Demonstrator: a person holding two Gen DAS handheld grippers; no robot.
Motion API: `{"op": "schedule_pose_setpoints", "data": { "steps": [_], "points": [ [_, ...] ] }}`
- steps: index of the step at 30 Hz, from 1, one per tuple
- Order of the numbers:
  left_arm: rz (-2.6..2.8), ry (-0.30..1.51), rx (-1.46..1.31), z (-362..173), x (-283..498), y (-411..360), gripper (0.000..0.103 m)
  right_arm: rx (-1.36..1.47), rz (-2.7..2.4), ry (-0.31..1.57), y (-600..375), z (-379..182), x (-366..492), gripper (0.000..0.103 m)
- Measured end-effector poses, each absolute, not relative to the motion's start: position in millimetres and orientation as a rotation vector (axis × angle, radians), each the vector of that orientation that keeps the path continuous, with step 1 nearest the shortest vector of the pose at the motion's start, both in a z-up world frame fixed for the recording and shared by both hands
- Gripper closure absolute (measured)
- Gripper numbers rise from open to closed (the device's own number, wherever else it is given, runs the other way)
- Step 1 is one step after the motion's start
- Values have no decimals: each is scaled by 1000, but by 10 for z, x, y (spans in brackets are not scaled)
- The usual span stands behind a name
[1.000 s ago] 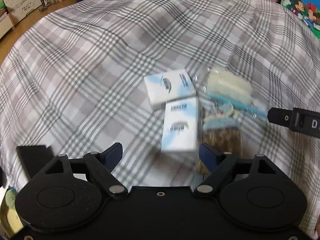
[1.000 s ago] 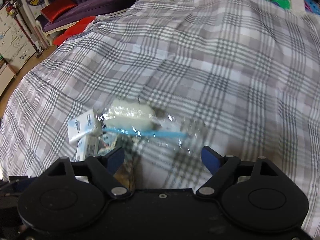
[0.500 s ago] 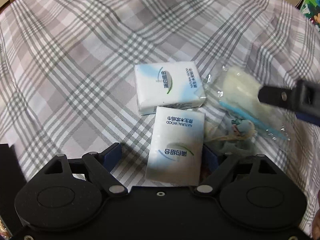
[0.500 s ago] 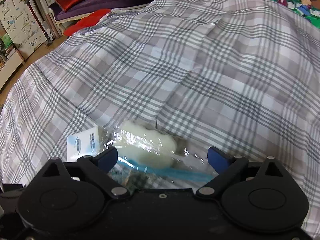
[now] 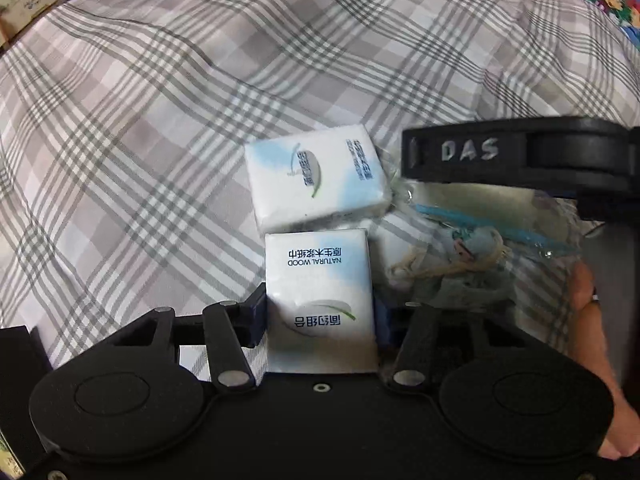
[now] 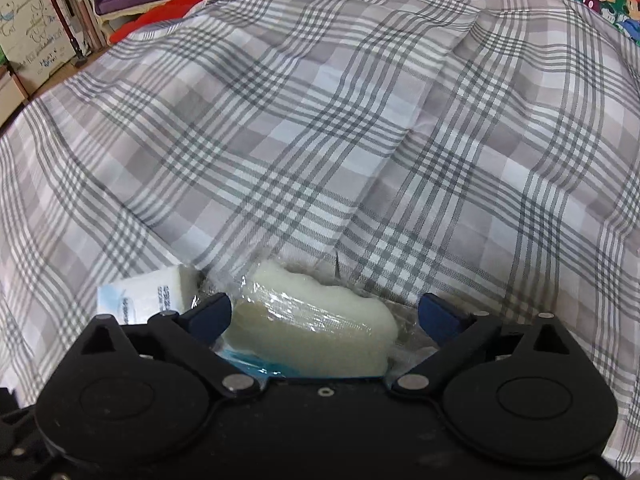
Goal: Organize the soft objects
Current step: 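Grasp a white tissue pack with the left tool while the right tool grasps the clear sponge bag, then carry the tissue pack and clear sponge bag over the gold tray with both tools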
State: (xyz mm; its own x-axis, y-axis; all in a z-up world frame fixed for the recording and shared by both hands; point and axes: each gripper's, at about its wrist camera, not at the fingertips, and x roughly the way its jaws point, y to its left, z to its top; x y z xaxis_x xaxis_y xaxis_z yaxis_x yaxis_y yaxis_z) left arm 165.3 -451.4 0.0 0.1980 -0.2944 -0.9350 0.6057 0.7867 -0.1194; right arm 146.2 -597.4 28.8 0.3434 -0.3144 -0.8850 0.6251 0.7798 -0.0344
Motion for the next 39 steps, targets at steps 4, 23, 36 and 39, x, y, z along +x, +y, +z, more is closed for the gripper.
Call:
{"op": "schedule_pose_setpoints", "data": {
  "steps": [4, 23, 36, 39],
  "points": [
    [-644, 1230, 305, 6, 1616, -4450, 53, 319, -607, 1063, -5912, 315, 1381, 23],
    [-592, 1333, 259, 265, 1388, -3845, 53, 391, -729, 1003, -5770, 926, 355, 29],
    [-602, 1304, 241, 673, 1136, -3342, 53, 409, -721, 961, -5288, 1347, -417, 29],
    [-610, 1299, 227, 756, 1113, -3244, 53, 401, -716, 950, -5145, 1434, -551, 29]
  ]
}}
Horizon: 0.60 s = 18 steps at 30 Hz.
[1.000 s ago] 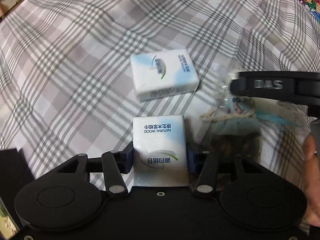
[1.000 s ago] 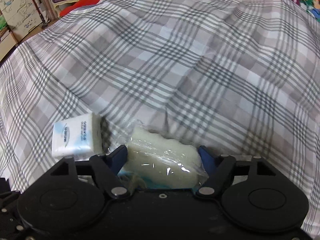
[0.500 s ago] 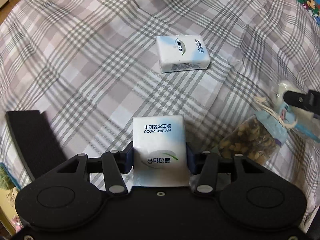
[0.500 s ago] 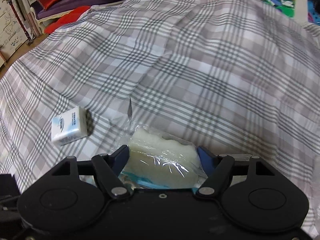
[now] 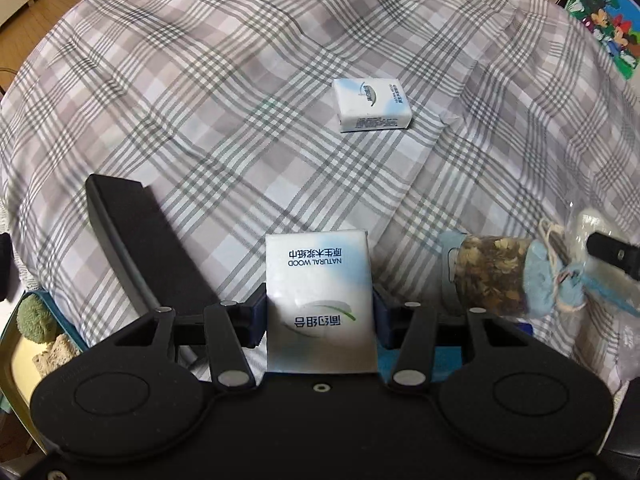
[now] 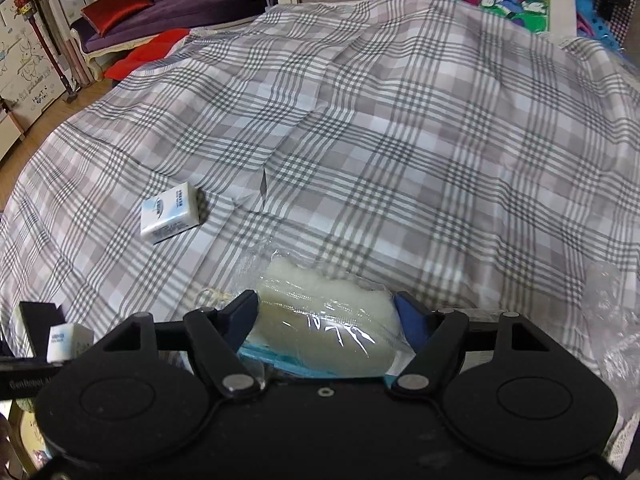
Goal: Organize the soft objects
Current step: 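Carry the tissue pack and clear sponge bag over the gold tray with both tools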
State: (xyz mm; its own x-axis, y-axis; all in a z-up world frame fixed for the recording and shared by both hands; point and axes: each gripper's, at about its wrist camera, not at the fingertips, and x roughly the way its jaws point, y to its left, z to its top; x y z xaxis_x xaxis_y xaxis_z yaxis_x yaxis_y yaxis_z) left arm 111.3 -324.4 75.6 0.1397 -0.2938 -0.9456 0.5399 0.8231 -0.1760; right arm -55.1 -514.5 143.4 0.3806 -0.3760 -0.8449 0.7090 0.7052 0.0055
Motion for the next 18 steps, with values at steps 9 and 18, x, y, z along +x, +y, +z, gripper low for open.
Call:
{"op": "schedule_pose_setpoints", "data": {
  "steps": [9, 18],
  "points": [
    [-623, 1311, 212, 846, 968, -3050, 53, 385, -689, 965, -4871, 1453, -800, 30],
    [-638, 1310, 230, 891, 797, -2971, 53, 442, -754, 918, -4991, 1556, -1052, 30]
  ]
}}
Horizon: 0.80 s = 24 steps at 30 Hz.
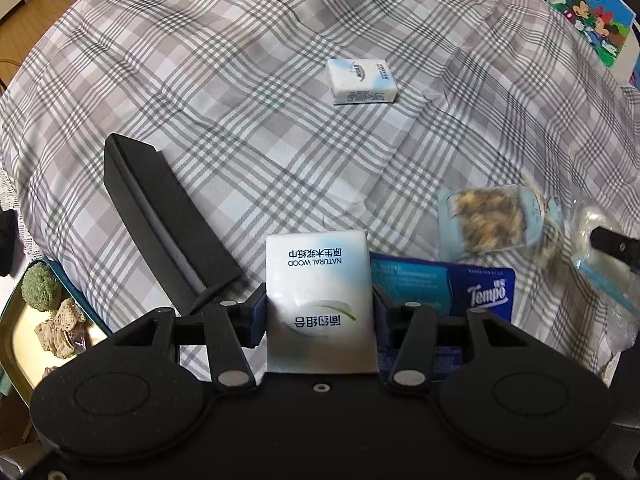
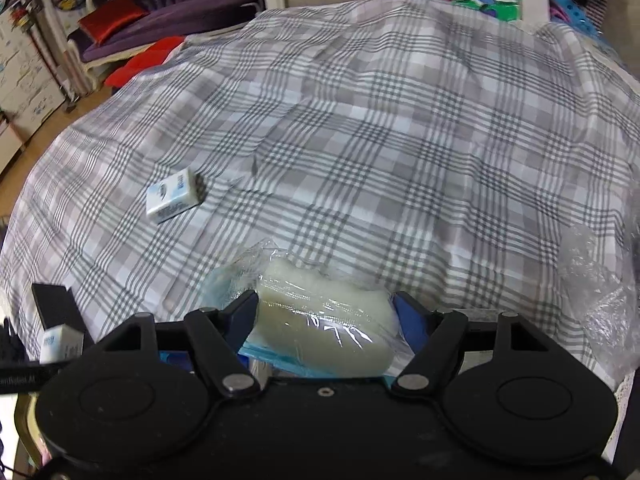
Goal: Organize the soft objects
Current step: 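Carry the tissue pack and clear sponge bag over the gold tray with both tools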
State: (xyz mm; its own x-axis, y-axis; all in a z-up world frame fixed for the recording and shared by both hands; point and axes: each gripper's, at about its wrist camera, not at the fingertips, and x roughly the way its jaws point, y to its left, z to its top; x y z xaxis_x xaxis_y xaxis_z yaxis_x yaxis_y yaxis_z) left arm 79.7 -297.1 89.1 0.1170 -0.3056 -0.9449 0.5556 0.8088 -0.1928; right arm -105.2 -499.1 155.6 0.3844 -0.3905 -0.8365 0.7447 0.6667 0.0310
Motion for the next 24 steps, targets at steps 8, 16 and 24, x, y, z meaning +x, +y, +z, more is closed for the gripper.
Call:
{"op": "schedule_pose_setpoints", "data": {
  "steps": [8, 16, 24],
  "points": [
    [-674, 1321, 263, 964, 523, -2877, 53, 467, -737, 960, -4887, 1505, -1313, 30],
    [-678, 1353, 286, 979, 228, -2603, 53, 465, -669, 1054, -4471, 1265, -1522, 30],
    [-667, 1421, 260, 838, -1, -2153, 53, 403, -538, 1126, -3753, 1113, -1607, 30]
  ]
}}
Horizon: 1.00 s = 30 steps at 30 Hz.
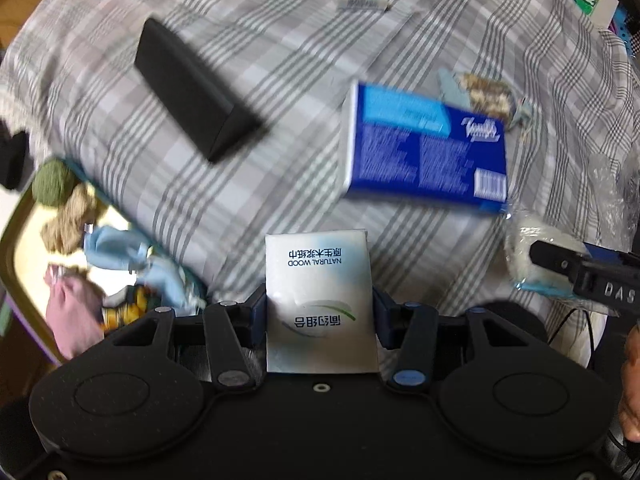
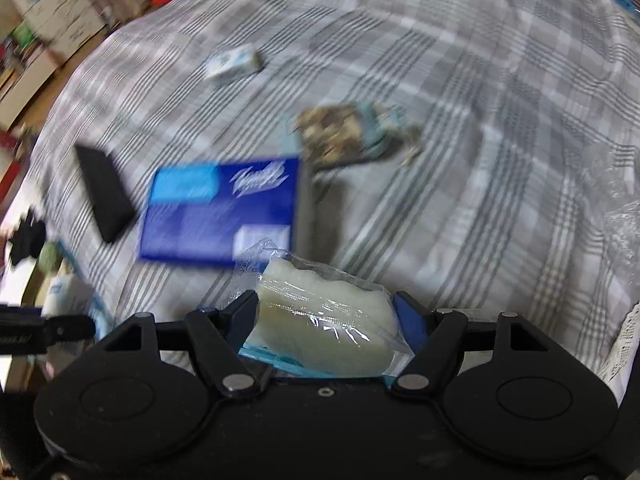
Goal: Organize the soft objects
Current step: 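Carry the tissue pack and clear sponge bag over the gold tray with both tools, then open the left tool to drop the tissue pack while the right tool releases the sponge bag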
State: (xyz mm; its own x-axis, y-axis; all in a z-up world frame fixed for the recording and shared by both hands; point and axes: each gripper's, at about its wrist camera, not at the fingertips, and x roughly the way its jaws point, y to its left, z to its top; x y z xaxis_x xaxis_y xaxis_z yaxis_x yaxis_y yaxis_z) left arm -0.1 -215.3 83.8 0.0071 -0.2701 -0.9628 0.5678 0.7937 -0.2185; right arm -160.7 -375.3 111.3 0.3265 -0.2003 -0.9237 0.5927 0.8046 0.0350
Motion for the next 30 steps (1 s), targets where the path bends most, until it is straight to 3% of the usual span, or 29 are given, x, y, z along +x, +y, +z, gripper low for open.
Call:
{"op": "schedule_pose_setpoints", "data": {
  "steps": [18, 30],
  "points": [
    [-408, 1437, 76, 488, 259, -690, 53, 248, -181, 1175, -2059, 961, -1014, 30],
    [-194, 1420, -27, 258, 908, 61, 53, 189, -65, 1219, -1297, 812, -422, 30]
  ]
}}
